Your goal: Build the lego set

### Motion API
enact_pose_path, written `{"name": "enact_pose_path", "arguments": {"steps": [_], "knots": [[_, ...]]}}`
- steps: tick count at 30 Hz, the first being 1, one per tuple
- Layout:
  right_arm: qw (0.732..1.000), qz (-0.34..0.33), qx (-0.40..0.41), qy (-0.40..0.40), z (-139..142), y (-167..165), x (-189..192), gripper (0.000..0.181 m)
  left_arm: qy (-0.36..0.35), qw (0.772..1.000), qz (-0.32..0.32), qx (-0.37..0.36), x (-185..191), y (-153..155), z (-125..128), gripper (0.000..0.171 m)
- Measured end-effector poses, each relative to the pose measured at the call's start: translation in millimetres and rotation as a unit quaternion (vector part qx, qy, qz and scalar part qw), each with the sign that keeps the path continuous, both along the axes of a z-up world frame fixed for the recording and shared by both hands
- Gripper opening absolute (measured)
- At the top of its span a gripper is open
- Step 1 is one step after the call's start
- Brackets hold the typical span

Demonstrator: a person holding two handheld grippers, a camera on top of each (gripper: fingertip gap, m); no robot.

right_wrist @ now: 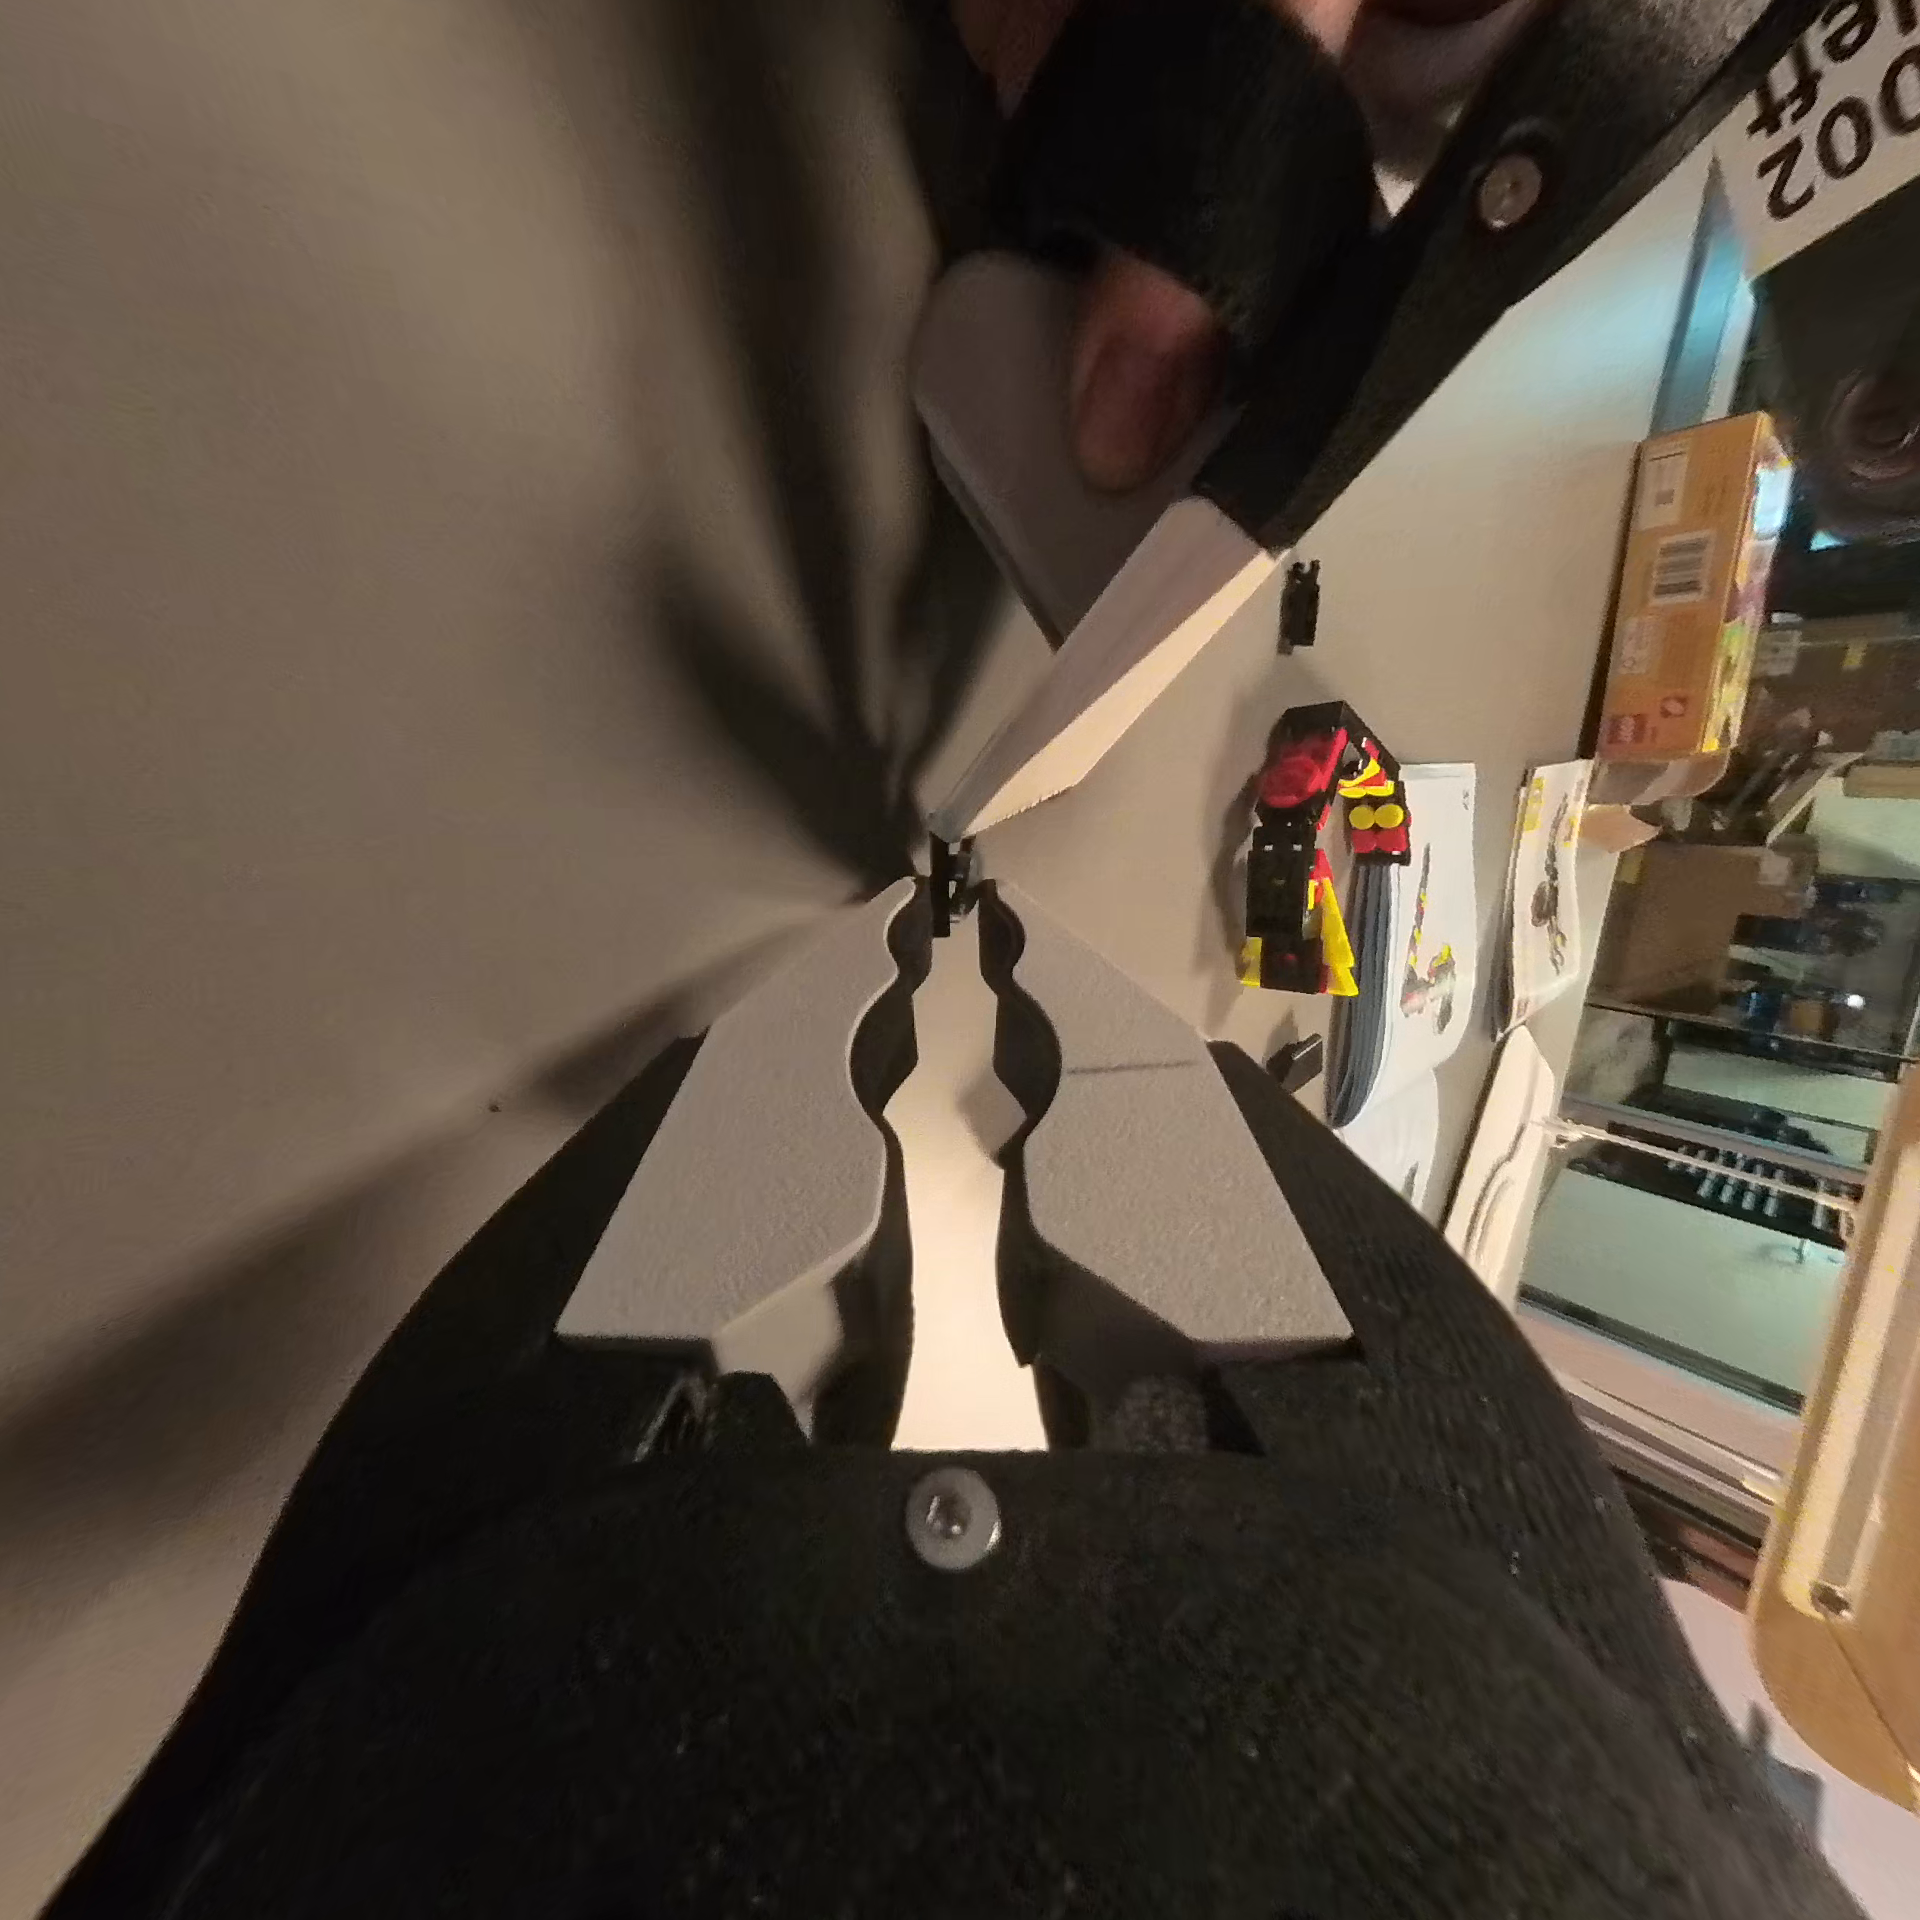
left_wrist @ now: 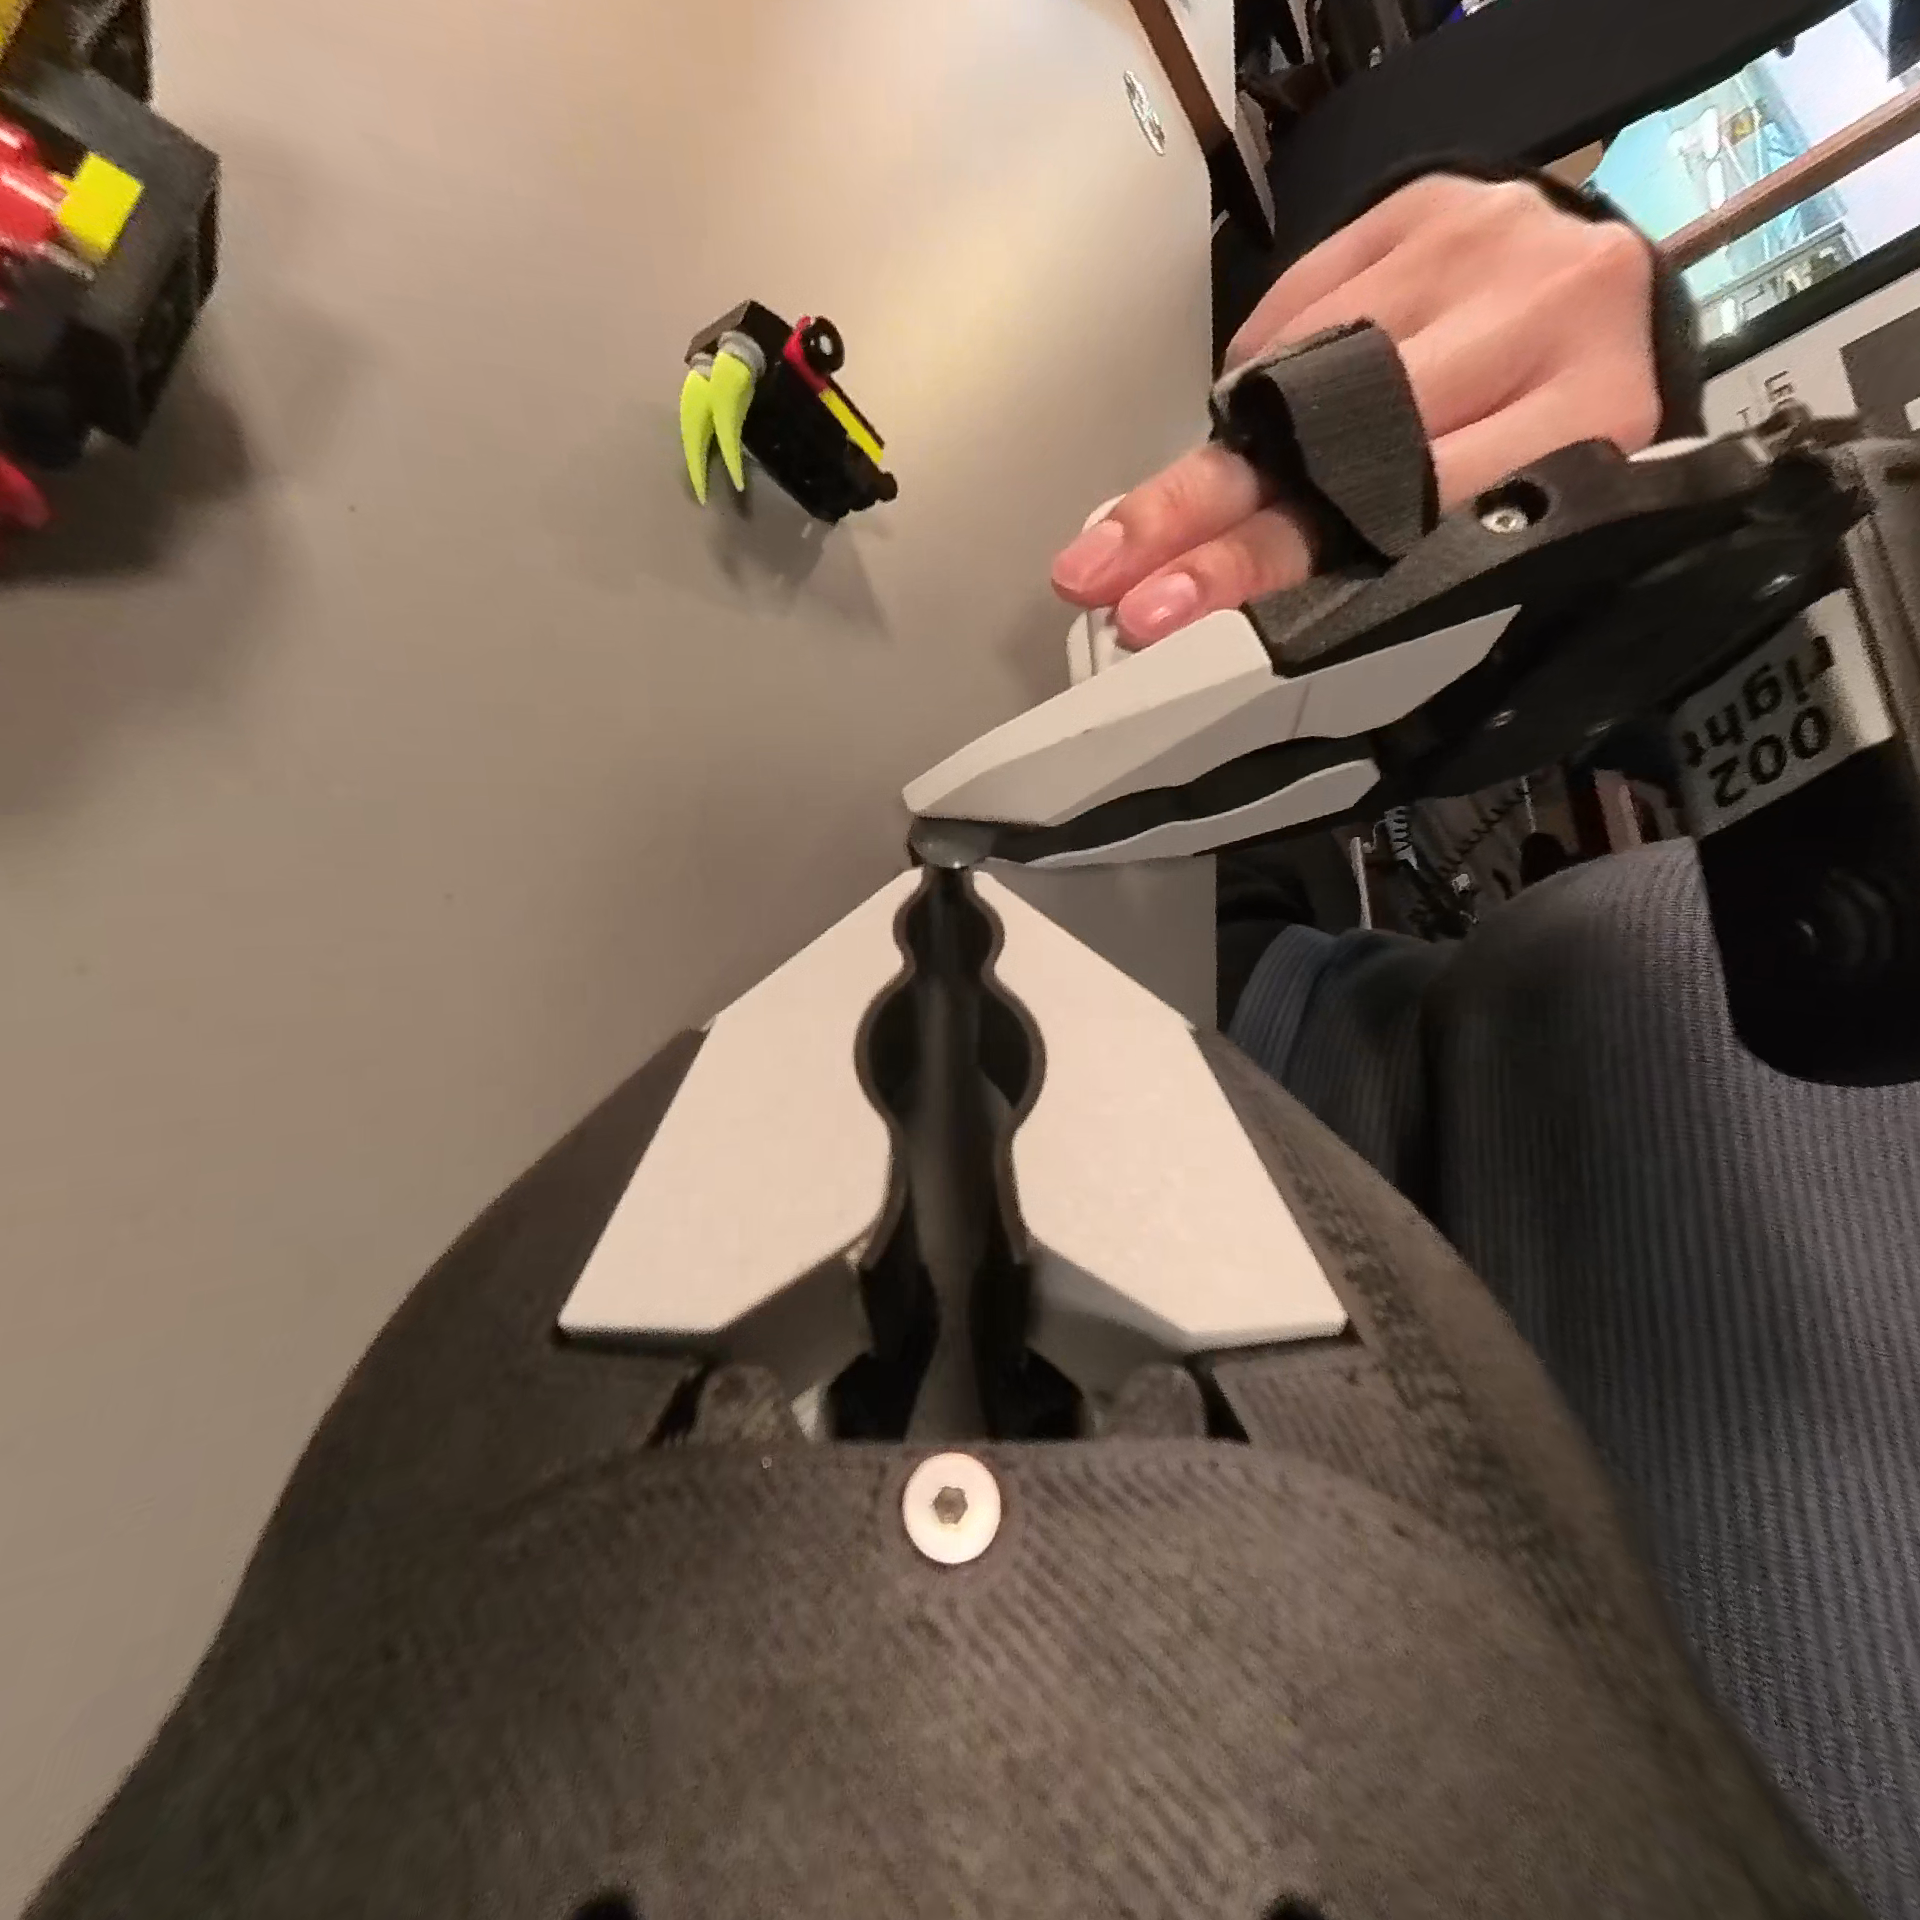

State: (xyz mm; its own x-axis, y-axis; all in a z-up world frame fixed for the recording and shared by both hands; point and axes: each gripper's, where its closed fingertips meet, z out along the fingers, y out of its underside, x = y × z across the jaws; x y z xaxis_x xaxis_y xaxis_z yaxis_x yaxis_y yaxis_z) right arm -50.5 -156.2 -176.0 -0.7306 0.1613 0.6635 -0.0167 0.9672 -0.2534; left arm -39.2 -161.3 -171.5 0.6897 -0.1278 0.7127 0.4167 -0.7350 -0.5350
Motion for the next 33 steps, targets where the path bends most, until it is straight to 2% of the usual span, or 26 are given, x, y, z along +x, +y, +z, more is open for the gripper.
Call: {"name": "enact_pose_path", "arguments": {"steps": [7, 20, 24, 33], "knots": [[0.997, -0.013, -0.064, -0.045, -0.2, -2.6, 0.8, 0.007, -0.004, 1.000, -0.004, -0.001, -0.4, -1.7, 0.7, 0.000], [1.000, 0.022, 0.008, -0.013, 0.1, 0.1, 0.8, 0.006, -0.016, 1.000, -0.007, -0.004, -0.4, -3.5, 1.7, 0.001], [1.000, 0.014, -0.001, -0.019, 1.5, -0.3, 0.1, 0.010, -0.014, 1.000, -0.007, -0.004, -0.5, -3.3, 1.5, 0.001], [0.999, 0.017, -0.014, -0.024, 0.5, -8.8, -0.2, 0.007, -0.013, 1.000, -0.007, -0.006, -0.4, -3.4, 1.2, 0.001]]}}
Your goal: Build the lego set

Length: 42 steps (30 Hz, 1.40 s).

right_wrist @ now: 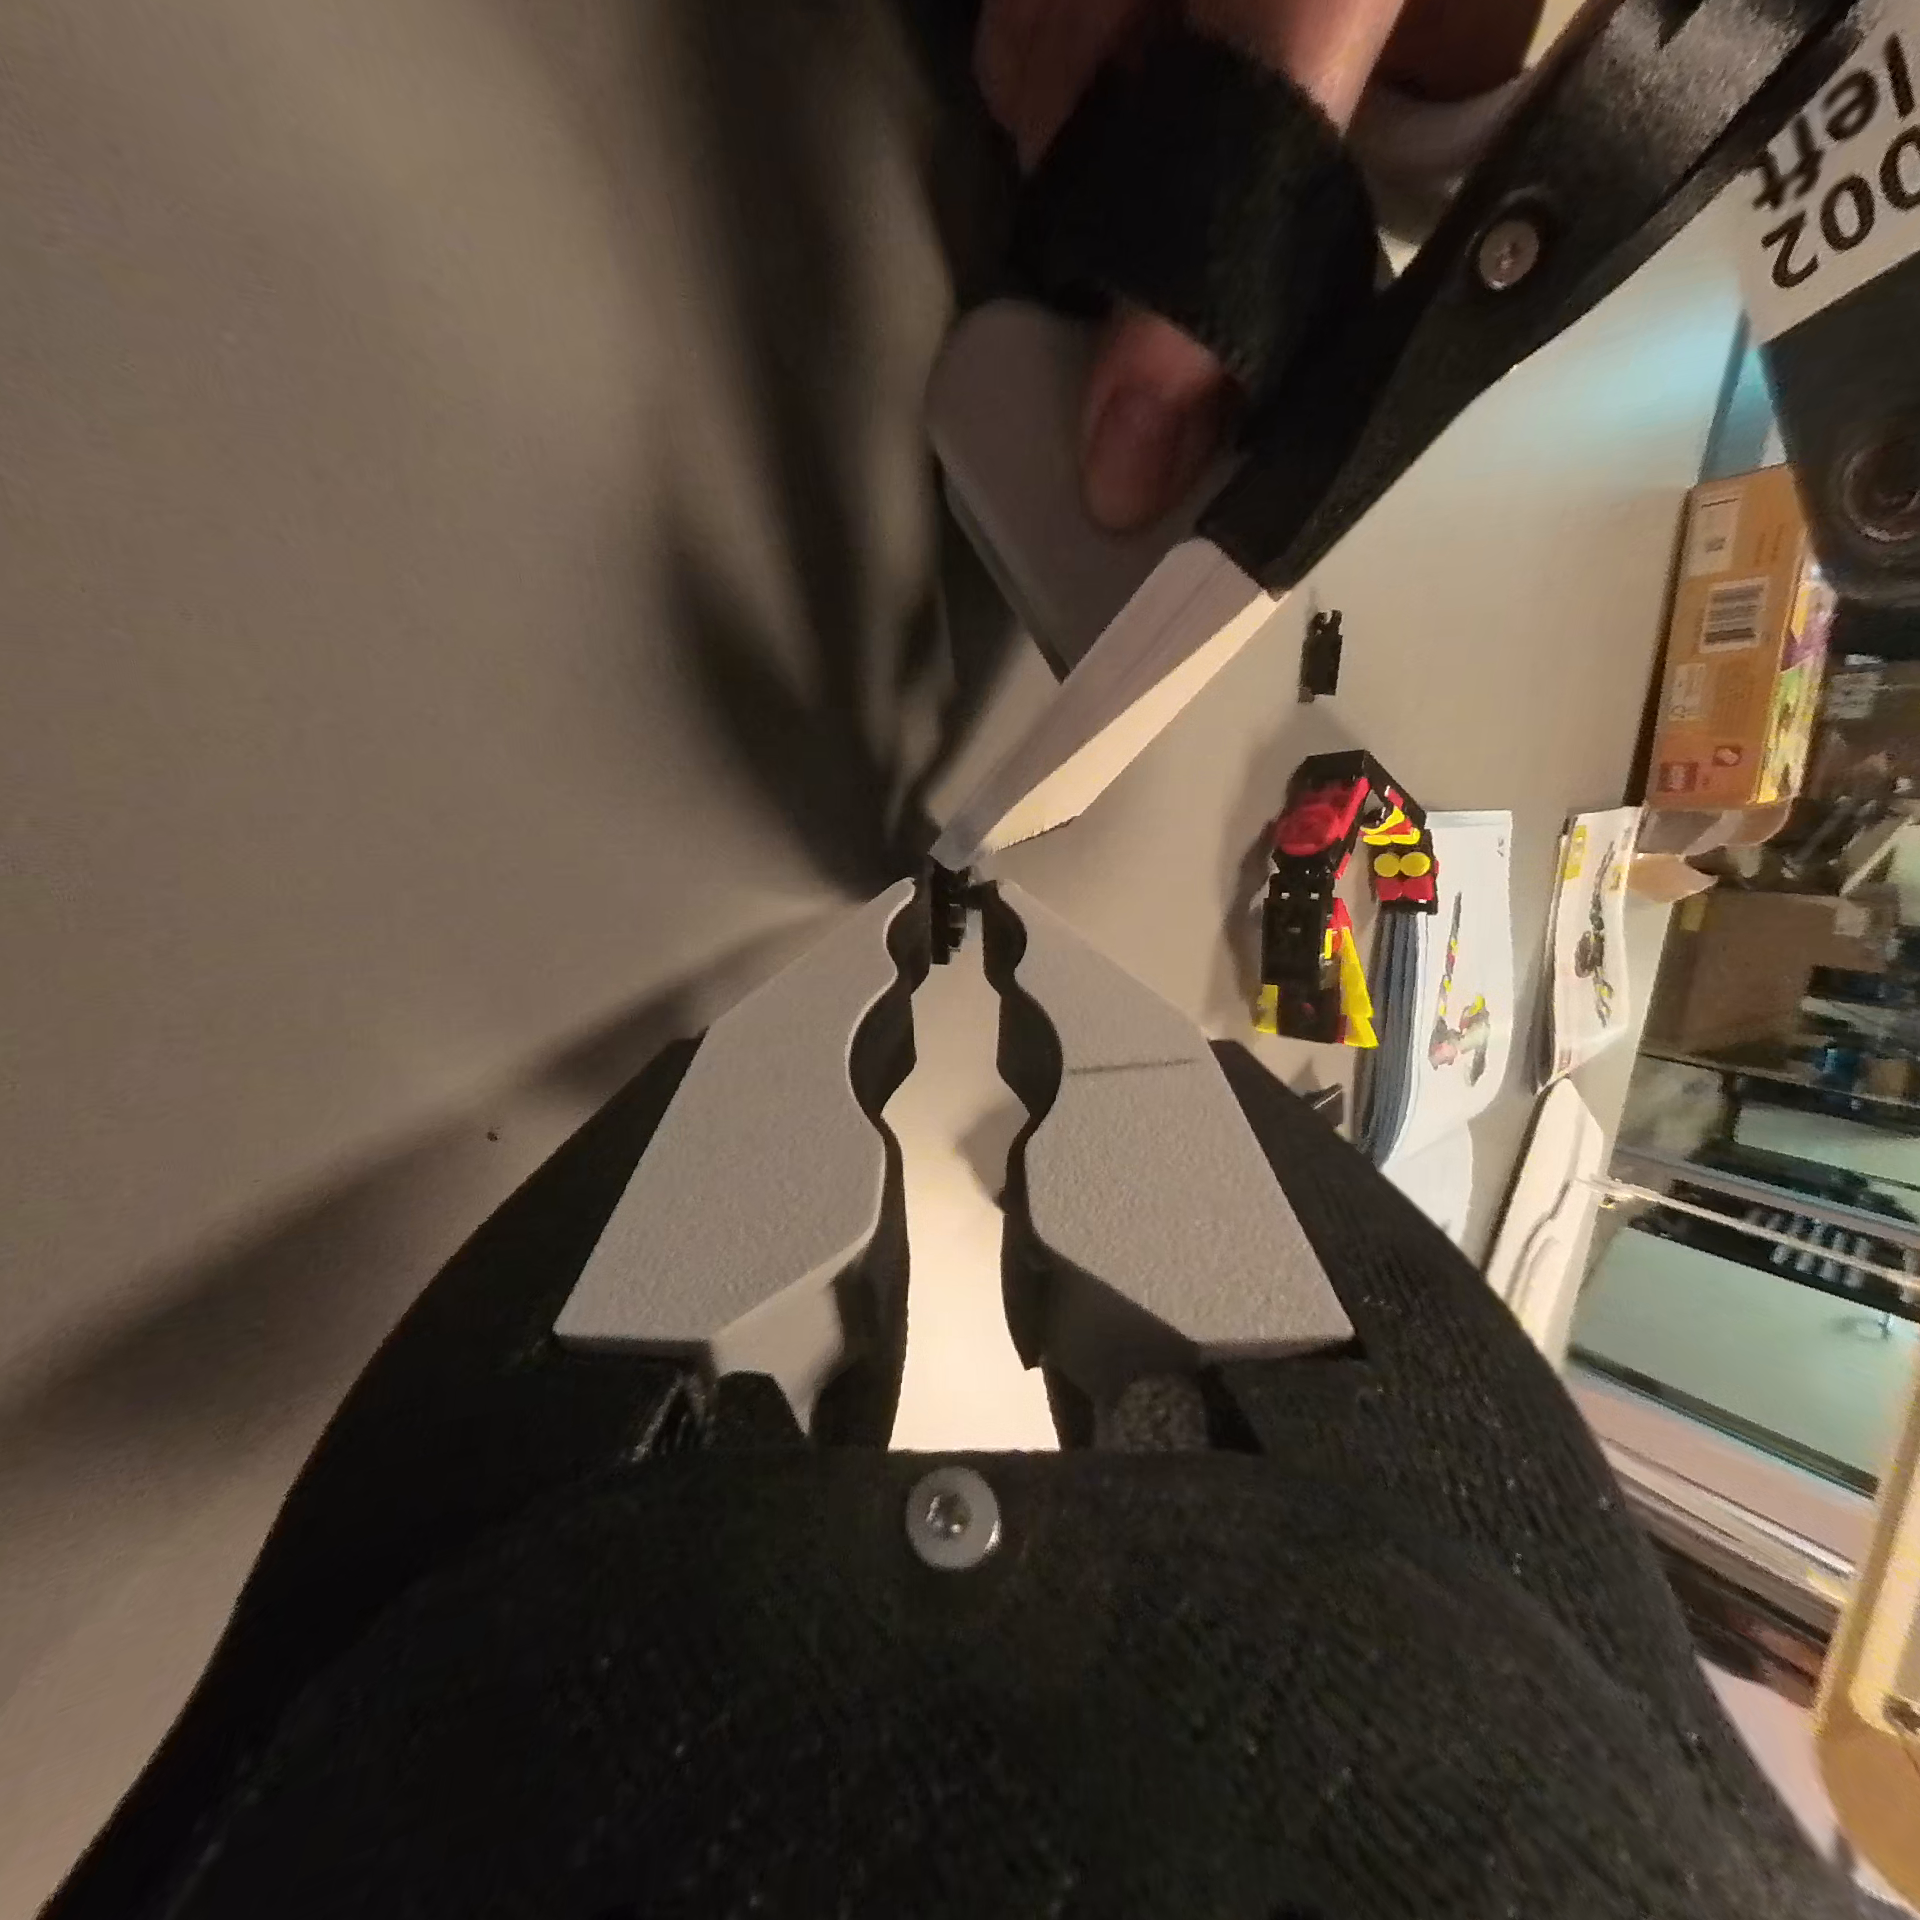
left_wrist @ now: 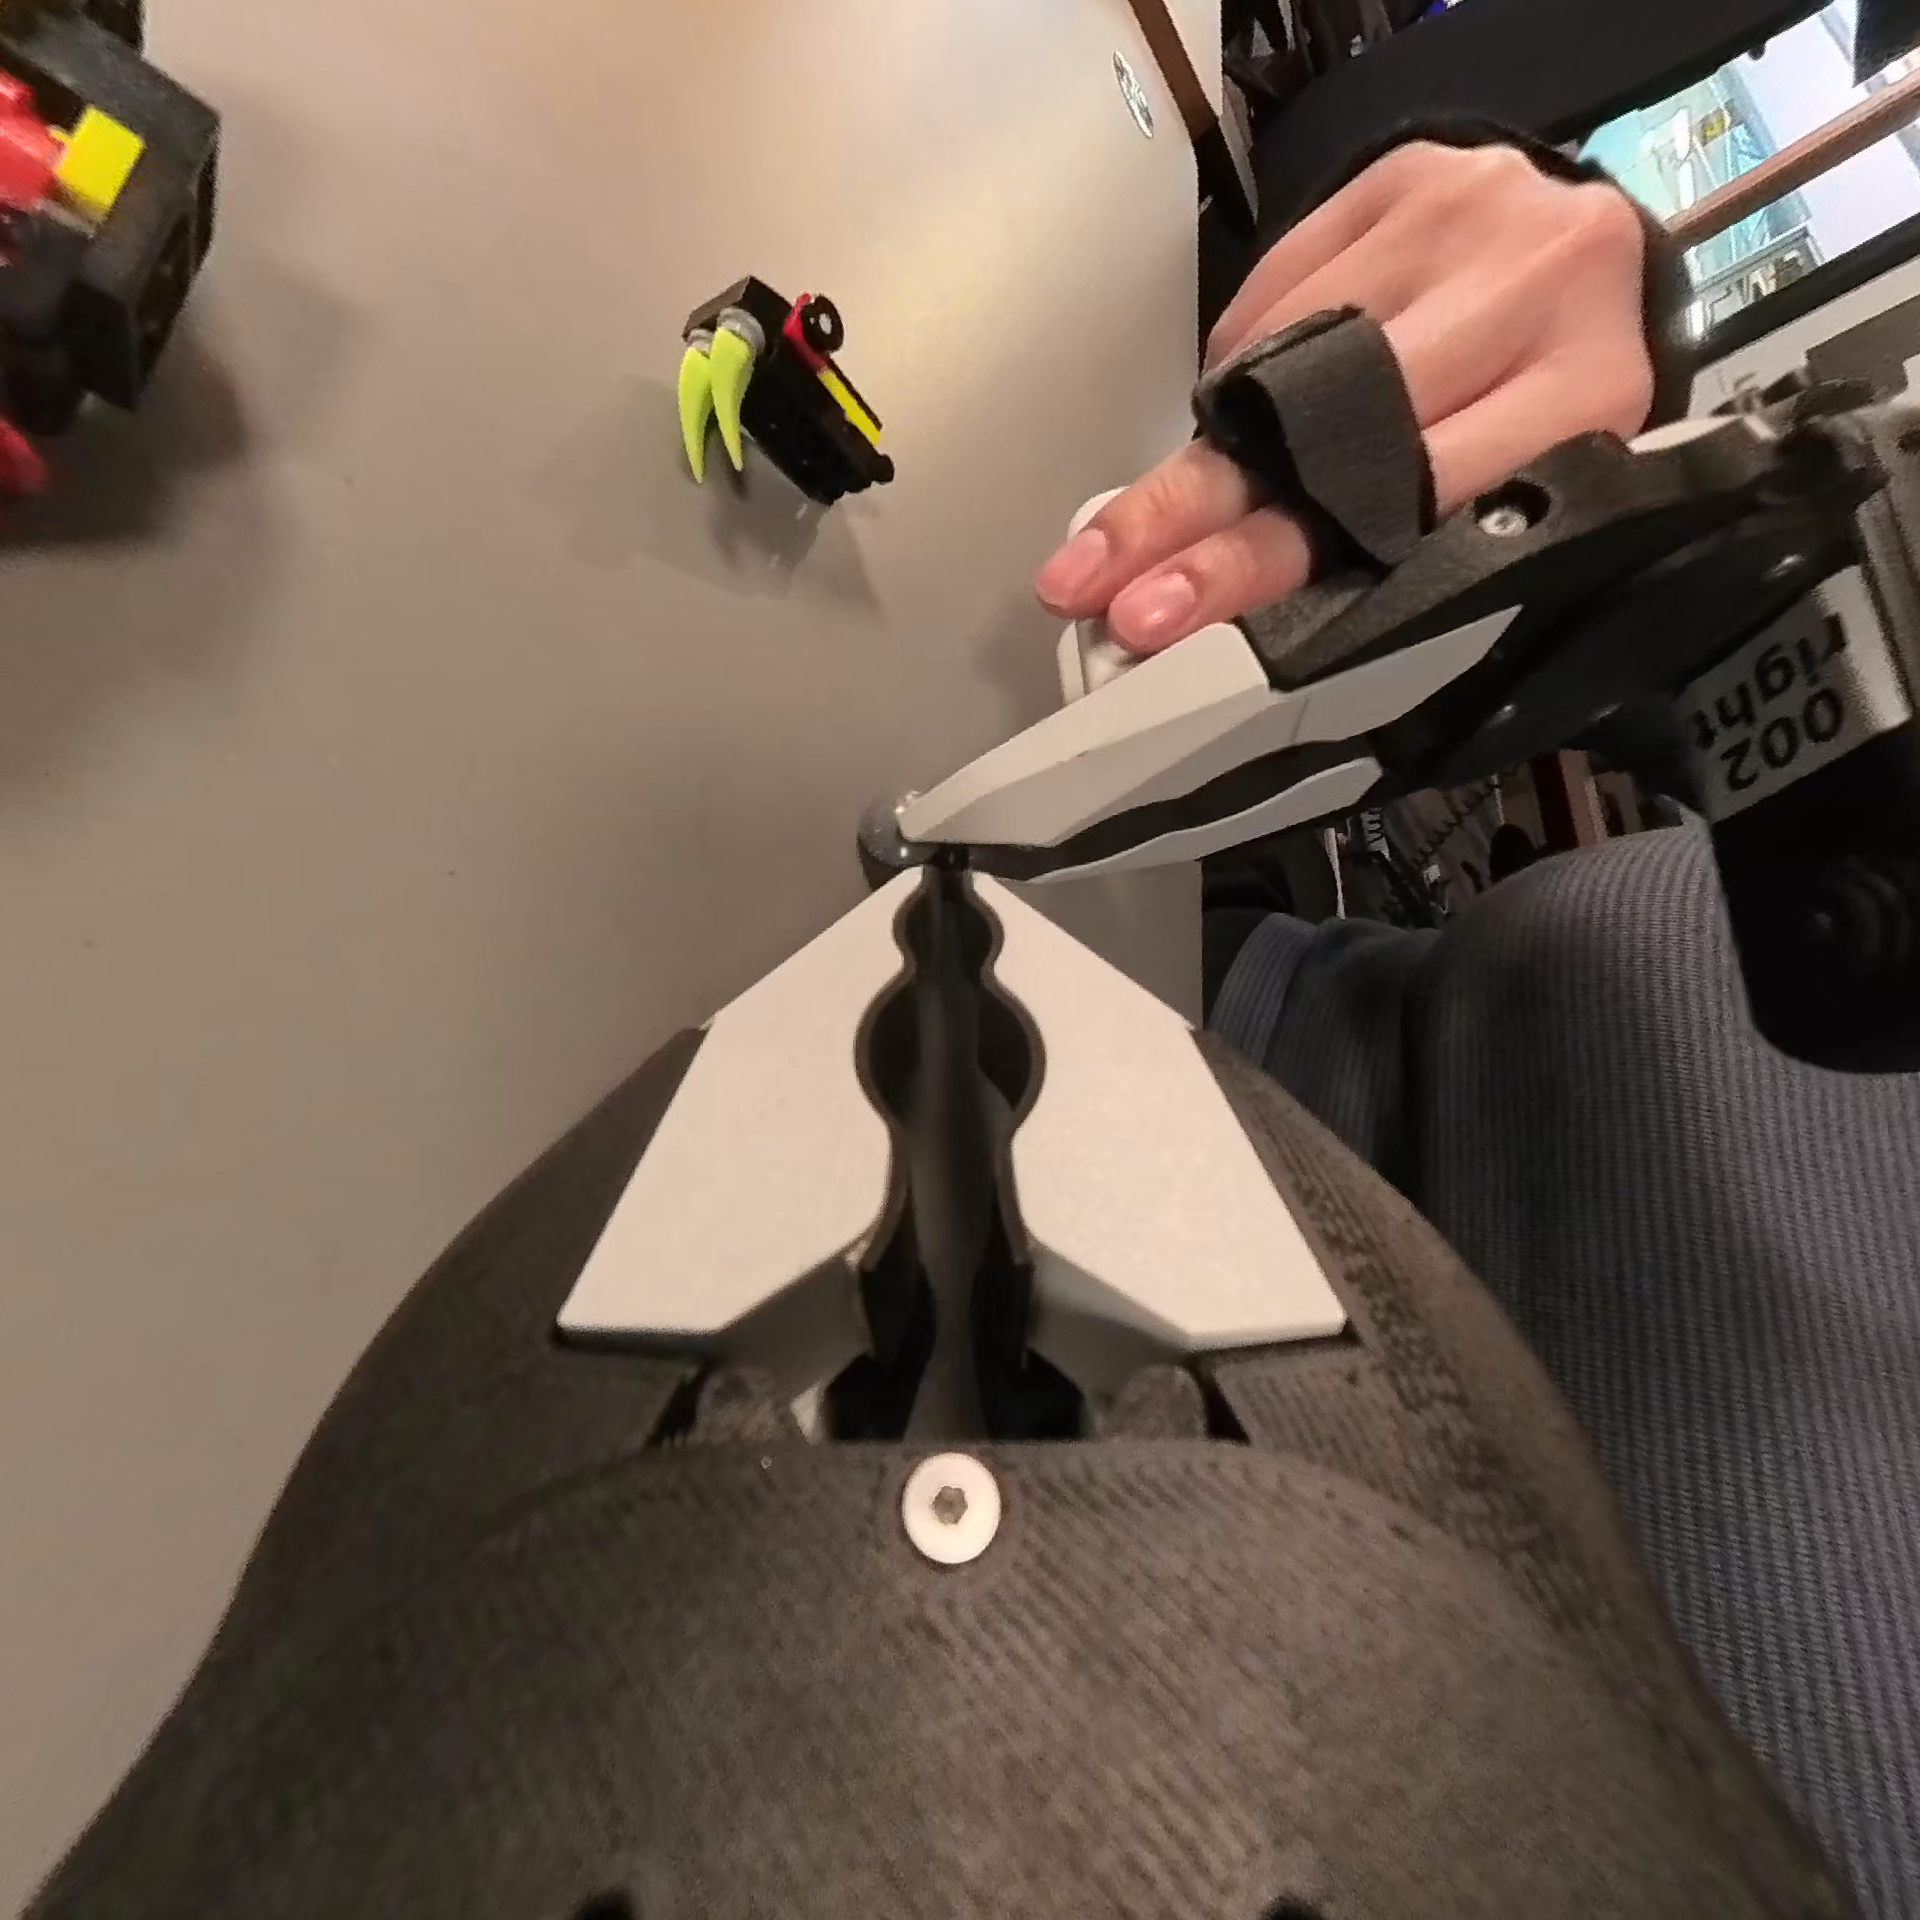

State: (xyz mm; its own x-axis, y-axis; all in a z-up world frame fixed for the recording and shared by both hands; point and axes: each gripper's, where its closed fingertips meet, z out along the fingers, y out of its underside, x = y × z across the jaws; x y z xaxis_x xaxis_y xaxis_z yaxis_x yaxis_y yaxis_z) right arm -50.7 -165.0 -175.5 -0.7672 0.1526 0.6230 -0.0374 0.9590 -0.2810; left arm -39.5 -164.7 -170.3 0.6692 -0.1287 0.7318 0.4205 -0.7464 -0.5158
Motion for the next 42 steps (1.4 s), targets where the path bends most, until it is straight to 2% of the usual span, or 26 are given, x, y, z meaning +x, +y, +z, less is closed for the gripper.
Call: {"name": "enact_pose_path", "arguments": {"steps": [9, 12, 15, 17, 19, 25, 28, 32, 36, 42], "knots": [[0.997, -0.024, -0.051, -0.046, 1, 1, -1, 0.014, 0.006, 1.000, -0.003, -0.005, 0, -2, -1, 0.001], [0.991, -0.032, -0.091, -0.088, 2, 2, 4, 0.021, 0.018, 1.000, -0.019, -0.004, 3, -4, -2, 0.000], [0.964, -0.066, -0.190, -0.172, 8, 6, 8, 0.031, 0.038, 0.998, -0.056, 0.001, 9, -10, -2, 0.000], [0.939, -0.086, -0.258, -0.210, 13, 6, 6, 0.030, 0.068, 0.993, -0.092, 0.004, 15, -15, -4, 0.001], [0.925, -0.085, -0.292, -0.228, 13, 2, 5, 0.028, 0.105, 0.987, -0.117, 0.009, 18, -19, -6, 0.001], [0.935, -0.080, -0.271, -0.216, -3, -1, -3, 0.024, 0.231, 0.960, -0.148, 0.048, 11, -20, -9, 0.002], [0.934, -0.073, -0.271, -0.220, -4, -4, -2, 0.013, 0.285, 0.943, -0.159, 0.068, 6, -20, -10, 0.001], [0.935, -0.069, -0.281, -0.206, 0, -2, -3, 0.013, 0.336, 0.925, -0.155, 0.083, 2, -16, -11, 0.001], [0.911, -0.057, -0.330, -0.242, 13, -10, 7, 0.012, 0.345, 0.922, -0.152, 0.086, 3, -14, -11, 0.001], [0.929, -0.056, -0.292, -0.220, 1, -14, 10, 0.013, 0.327, 0.930, -0.146, 0.081, 3, -14, -11, 0.001]]}}
